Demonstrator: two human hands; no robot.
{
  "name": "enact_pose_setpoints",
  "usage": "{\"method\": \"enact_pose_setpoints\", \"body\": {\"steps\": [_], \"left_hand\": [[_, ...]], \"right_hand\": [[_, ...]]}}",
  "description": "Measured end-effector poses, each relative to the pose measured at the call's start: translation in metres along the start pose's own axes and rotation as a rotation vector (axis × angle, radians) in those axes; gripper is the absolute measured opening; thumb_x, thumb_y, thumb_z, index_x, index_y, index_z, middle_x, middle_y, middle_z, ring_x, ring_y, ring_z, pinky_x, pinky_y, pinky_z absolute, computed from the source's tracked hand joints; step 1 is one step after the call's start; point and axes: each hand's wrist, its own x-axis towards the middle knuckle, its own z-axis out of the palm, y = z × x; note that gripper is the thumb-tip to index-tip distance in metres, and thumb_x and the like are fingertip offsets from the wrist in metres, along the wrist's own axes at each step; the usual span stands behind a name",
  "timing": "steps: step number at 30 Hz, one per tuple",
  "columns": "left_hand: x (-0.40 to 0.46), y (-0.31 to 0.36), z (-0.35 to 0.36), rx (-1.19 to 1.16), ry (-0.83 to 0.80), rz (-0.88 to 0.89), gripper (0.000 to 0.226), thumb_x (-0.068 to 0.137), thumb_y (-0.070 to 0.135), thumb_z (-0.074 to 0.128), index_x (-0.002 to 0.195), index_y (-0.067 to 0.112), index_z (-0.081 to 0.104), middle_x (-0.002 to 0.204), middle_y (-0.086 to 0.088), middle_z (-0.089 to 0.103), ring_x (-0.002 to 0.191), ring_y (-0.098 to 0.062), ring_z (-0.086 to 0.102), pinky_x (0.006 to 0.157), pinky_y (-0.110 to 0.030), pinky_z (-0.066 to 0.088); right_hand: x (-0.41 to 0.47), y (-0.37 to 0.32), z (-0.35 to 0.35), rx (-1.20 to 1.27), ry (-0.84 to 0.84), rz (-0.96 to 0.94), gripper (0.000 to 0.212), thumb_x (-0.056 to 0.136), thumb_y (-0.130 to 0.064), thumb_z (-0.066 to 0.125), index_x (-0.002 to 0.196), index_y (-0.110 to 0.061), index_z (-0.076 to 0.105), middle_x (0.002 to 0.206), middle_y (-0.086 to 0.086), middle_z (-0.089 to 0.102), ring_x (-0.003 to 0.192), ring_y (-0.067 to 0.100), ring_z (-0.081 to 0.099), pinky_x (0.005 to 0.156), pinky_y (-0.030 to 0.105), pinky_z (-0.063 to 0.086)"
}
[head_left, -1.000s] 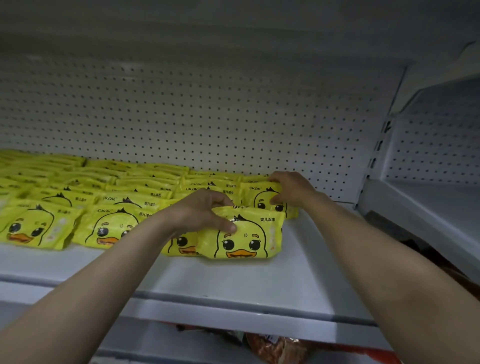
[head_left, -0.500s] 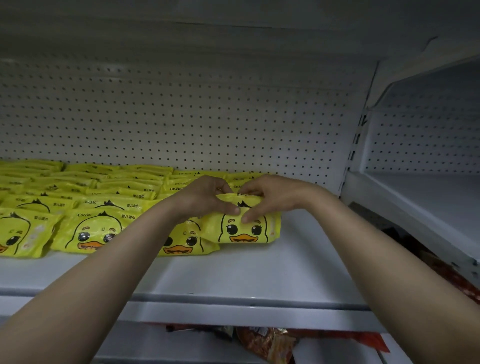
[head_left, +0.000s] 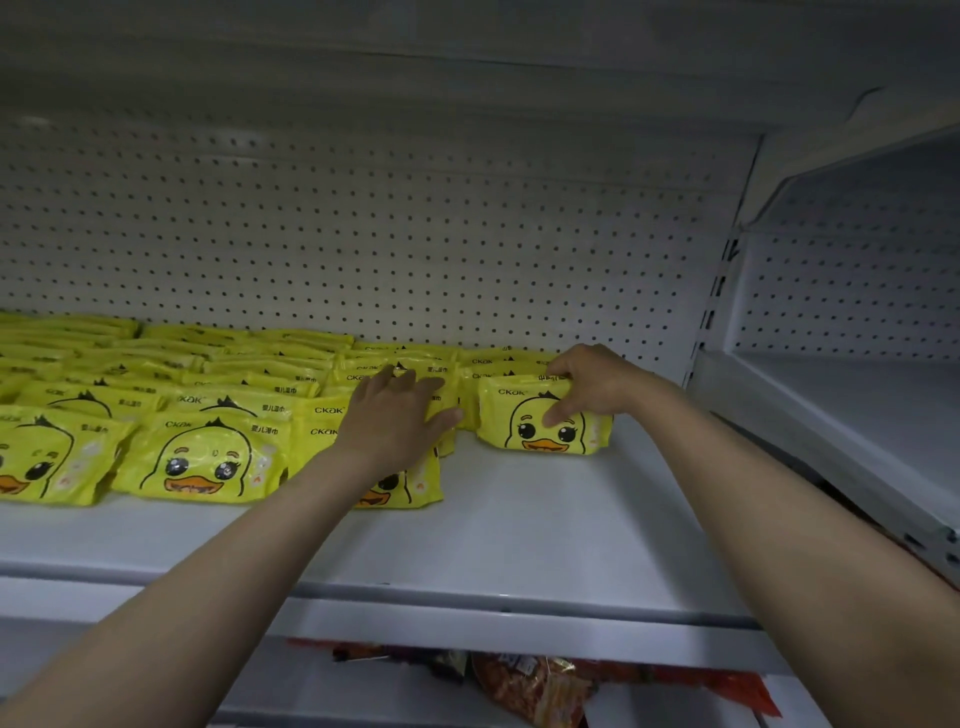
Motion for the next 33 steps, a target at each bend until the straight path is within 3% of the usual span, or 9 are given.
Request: {"method": "enact_pose_setpoints", "body": {"steps": [5, 11, 17, 22, 30, 33], "left_hand": [[-0.003, 0.001, 0.004, 0.072, 0.012, 0.029, 0.066, 0.093, 0.067, 0.026, 0.144, 0.028, 0.041, 0.152, -0.005, 0.038, 0.146, -0.031, 0.019, 0.119, -0.048, 0.012], [-0.003, 0.001, 0.007, 0.071, 0.03, 0.022, 0.064, 0.093, 0.067, 0.027, 0.141, 0.028, 0.045, 0.153, -0.005, 0.038, 0.146, -0.03, 0.02, 0.119, -0.048, 0.009], [-0.004, 0.003, 0.008, 0.063, 0.02, 0.002, 0.064, 0.094, 0.066, 0.027, 0.142, 0.028, 0.043, 0.155, -0.005, 0.034, 0.147, -0.03, 0.017, 0.119, -0.047, 0.006], [-0.004, 0.003, 0.005, 0.052, 0.0, -0.01, 0.066, 0.093, 0.067, 0.027, 0.142, 0.026, 0.042, 0.155, -0.005, 0.034, 0.148, -0.029, 0.015, 0.12, -0.048, 0.006], [-0.004, 0.002, -0.008, -0.002, -0.047, -0.022, 0.066, 0.094, 0.065, 0.029, 0.142, 0.021, 0.043, 0.151, -0.007, 0.04, 0.146, -0.03, 0.019, 0.119, -0.048, 0.011], [-0.008, -0.007, -0.024, -0.047, -0.05, -0.047, 0.064, 0.095, 0.063, 0.035, 0.138, 0.017, 0.047, 0.145, -0.011, 0.046, 0.14, -0.031, 0.03, 0.117, -0.047, 0.019]], "right_hand": [[0.02, -0.008, 0.012, 0.004, -0.01, 0.002, 0.068, 0.065, -0.037, 0.09, 0.125, -0.019, 0.064, 0.117, -0.001, 0.067, 0.104, 0.018, 0.059, 0.09, 0.028, 0.049], [0.033, -0.012, 0.019, 0.0, -0.003, 0.022, 0.067, 0.066, -0.039, 0.089, 0.124, -0.018, 0.065, 0.116, 0.0, 0.066, 0.1, 0.016, 0.057, 0.079, 0.024, 0.044], [0.038, -0.014, 0.025, -0.039, 0.07, 0.03, 0.078, 0.067, -0.038, 0.088, 0.135, -0.017, 0.055, 0.13, 0.003, 0.059, 0.119, 0.023, 0.054, 0.092, 0.028, 0.043], [0.04, -0.013, 0.031, -0.088, 0.135, 0.023, 0.075, 0.065, -0.036, 0.088, 0.129, -0.021, 0.052, 0.124, 0.004, 0.052, 0.117, 0.023, 0.048, 0.093, 0.035, 0.045], [0.028, -0.03, 0.033, -0.207, 0.164, 0.066, 0.08, 0.071, -0.033, 0.081, 0.139, -0.02, 0.042, 0.131, 0.007, 0.047, 0.123, 0.026, 0.042, 0.094, 0.04, 0.046], [0.024, -0.05, 0.029, -0.237, 0.173, 0.093, 0.073, 0.077, -0.036, 0.076, 0.138, -0.017, 0.043, 0.133, 0.01, 0.046, 0.125, 0.028, 0.042, 0.095, 0.041, 0.046]]}}
